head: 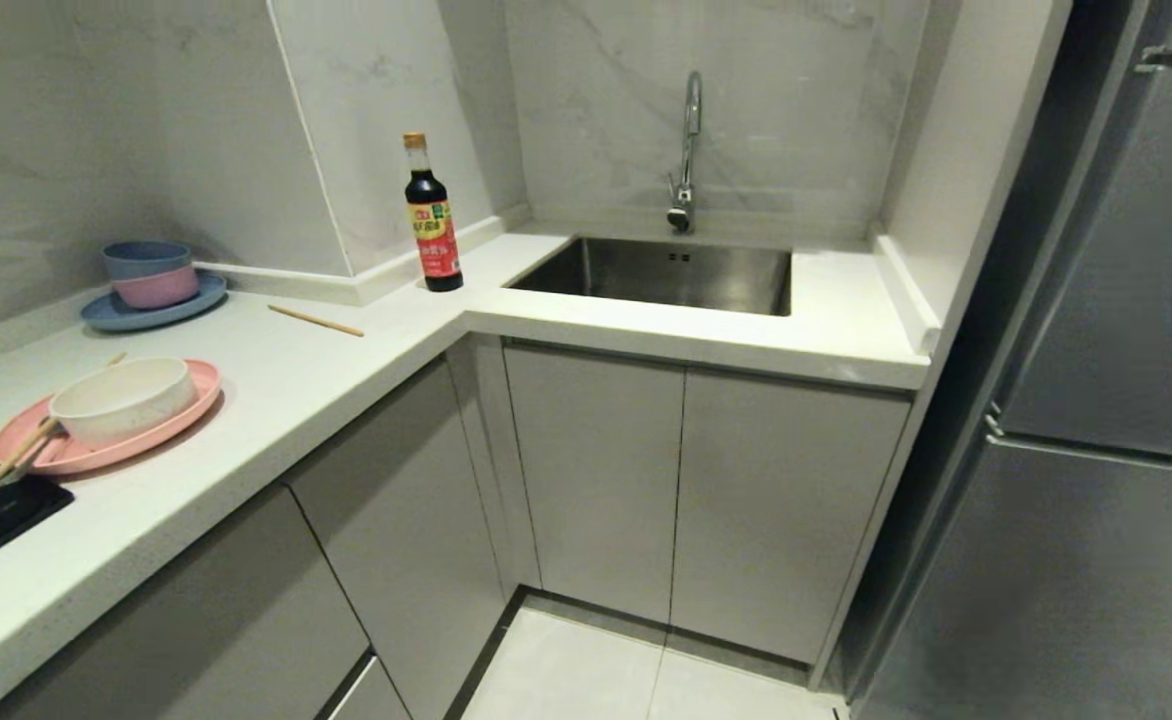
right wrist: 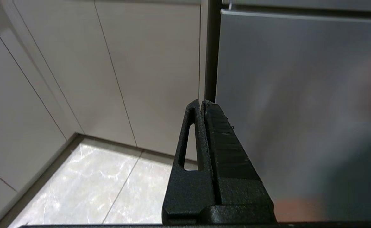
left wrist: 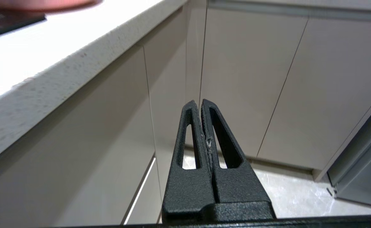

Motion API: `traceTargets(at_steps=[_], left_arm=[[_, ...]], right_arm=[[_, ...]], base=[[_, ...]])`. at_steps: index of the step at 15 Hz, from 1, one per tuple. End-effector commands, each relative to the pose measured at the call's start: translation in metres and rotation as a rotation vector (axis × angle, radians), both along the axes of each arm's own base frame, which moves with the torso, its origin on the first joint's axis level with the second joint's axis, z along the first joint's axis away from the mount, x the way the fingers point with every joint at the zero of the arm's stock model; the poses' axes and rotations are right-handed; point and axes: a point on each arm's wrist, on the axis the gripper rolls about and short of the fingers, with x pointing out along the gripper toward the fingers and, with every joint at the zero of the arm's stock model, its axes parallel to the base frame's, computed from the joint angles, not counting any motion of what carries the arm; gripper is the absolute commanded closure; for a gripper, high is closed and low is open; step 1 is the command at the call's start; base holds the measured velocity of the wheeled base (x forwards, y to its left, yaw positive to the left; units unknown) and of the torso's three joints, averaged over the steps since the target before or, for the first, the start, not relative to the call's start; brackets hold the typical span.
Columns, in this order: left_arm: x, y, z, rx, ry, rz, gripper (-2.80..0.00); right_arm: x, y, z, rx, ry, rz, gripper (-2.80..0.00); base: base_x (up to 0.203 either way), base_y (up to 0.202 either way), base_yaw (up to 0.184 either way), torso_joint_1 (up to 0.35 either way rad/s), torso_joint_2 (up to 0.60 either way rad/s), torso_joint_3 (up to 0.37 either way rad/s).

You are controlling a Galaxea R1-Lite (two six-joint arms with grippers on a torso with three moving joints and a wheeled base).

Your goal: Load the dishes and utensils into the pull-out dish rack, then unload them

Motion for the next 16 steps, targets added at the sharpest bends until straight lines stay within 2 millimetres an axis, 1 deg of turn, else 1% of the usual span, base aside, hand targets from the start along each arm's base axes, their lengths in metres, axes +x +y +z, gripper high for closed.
traceTargets(at_steps=[1, 5, 16], left_arm=[[0.0002, 0.0000, -0.0004, 0.000, 0.003, 0.001, 0.00], [0.0002, 0.0000, -0.0006, -0.001, 0.004, 0.001, 0.00], [0.0002, 0.0001, -0.0006, -0.012, 0.004, 0.004, 0.00]], right_arm=[[0.0000, 0.0000, -0.0001, 0.000, -0.001, 0.001, 0.00], [0.0001, 0.0000, -0.0001, 0.000, 0.001, 0.000, 0.00], [0.0000, 0.0000, 0.0003, 0.003, -0.001, 0.001, 0.00]], base=[[0.000, 0.000, 0.000, 0.003, 0.01, 0.203], [0.000, 0.000, 0.000, 0.004, 0.00, 0.105], [0.000, 0.000, 0.000, 0.000, 0.00, 0.000]])
